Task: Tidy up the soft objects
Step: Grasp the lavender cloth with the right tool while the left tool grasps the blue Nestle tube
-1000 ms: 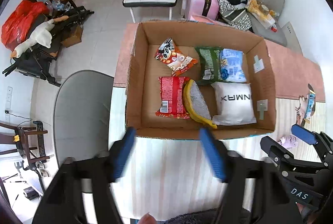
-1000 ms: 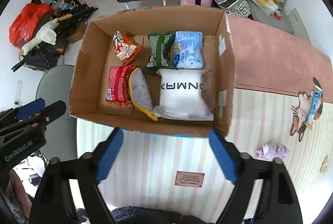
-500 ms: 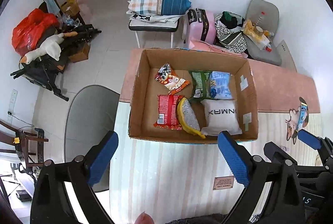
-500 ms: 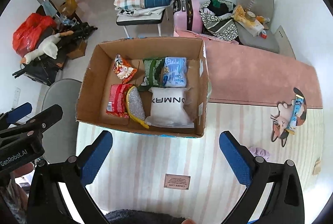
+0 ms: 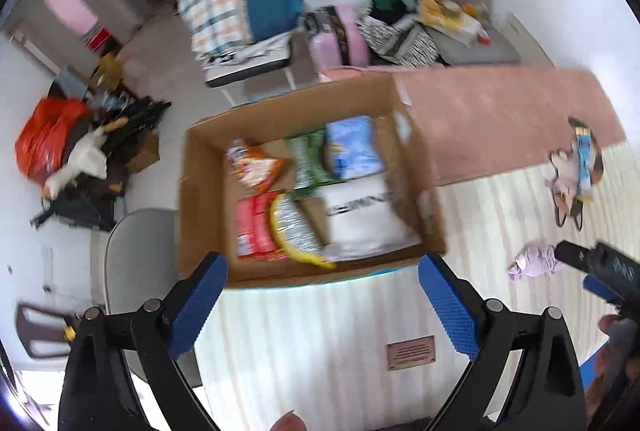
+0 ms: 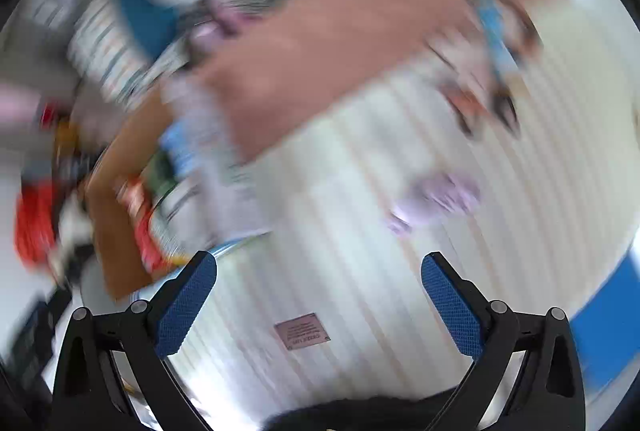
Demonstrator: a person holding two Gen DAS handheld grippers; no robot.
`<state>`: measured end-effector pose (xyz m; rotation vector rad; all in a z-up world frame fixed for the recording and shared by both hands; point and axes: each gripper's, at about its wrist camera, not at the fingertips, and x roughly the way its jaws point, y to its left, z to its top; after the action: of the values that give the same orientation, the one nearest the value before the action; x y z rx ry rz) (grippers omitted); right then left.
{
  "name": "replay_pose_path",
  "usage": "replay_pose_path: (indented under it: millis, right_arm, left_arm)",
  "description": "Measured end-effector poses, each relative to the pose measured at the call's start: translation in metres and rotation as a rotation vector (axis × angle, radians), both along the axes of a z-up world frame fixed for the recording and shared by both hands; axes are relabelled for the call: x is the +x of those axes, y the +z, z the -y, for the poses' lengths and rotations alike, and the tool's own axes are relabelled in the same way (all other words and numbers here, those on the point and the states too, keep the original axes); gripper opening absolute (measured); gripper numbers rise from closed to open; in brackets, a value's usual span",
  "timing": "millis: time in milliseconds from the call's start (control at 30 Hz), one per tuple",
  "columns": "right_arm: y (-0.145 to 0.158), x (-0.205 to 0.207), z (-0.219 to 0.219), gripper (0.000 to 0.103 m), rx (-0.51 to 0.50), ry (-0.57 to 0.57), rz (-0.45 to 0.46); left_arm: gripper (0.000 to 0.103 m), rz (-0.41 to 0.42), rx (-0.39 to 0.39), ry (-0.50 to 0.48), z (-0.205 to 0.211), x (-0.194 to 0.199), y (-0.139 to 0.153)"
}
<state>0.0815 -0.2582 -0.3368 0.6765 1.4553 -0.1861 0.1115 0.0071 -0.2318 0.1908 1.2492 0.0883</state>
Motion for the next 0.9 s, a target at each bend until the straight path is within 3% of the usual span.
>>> replay_pose_path:
  millis: [133, 200, 267, 333, 400, 500, 667, 833, 900]
  right_arm:
    - [-0.086, -0.002, 0.053, 0.101, 0.096, -0.22, -0.133]
    - [-0.113, 0.002, 0.062, 0.089, 0.125, -0.262, -0.172]
    - [-0.143, 0.008, 0.067, 0.087, 0.151, -0.284, -0.227]
    - [-0.161, 0.012, 0.068, 0.072, 0.168, -0.286, -0.271]
    - [-0.153, 0.019, 0.071, 0.05, 0.146, -0.269, -0.242]
    - [-0.134, 0.027, 0.084, 0.05, 0.137, -0.214, -0.2]
    - [-0.091, 0.025, 0.154, 0.05, 0.093, -0.217, -0.107]
    - [-0.071, 0.025, 0.242, 0.05, 0.03, -0.25, -0.074]
    - [-0.078, 0.027, 0.279, 0.05, 0.002, -0.263, -0.078]
  left_arm:
    - [0.098, -0.034, 0.048, -0.066, 0.047, 0.021, -0.024]
    - [0.098, -0.057, 0.079, -0.09, 0.069, 0.031, -0.038]
    - [0.098, -0.078, 0.096, -0.106, 0.086, 0.038, -0.048]
    - [0.098, -0.098, 0.107, -0.113, 0.098, 0.043, -0.056]
    - [0.098, -0.122, 0.103, -0.128, 0.114, 0.049, -0.061]
    - [0.098, -0.134, 0.093, -0.154, 0.138, 0.06, -0.063]
    - [0.098, -0.169, 0.036, -0.219, 0.202, 0.094, -0.071]
    - [0.098, -0.259, -0.056, -0.344, 0.304, 0.139, -0.105]
    - [0.098, -0.32, -0.095, -0.396, 0.345, 0.156, -0.126]
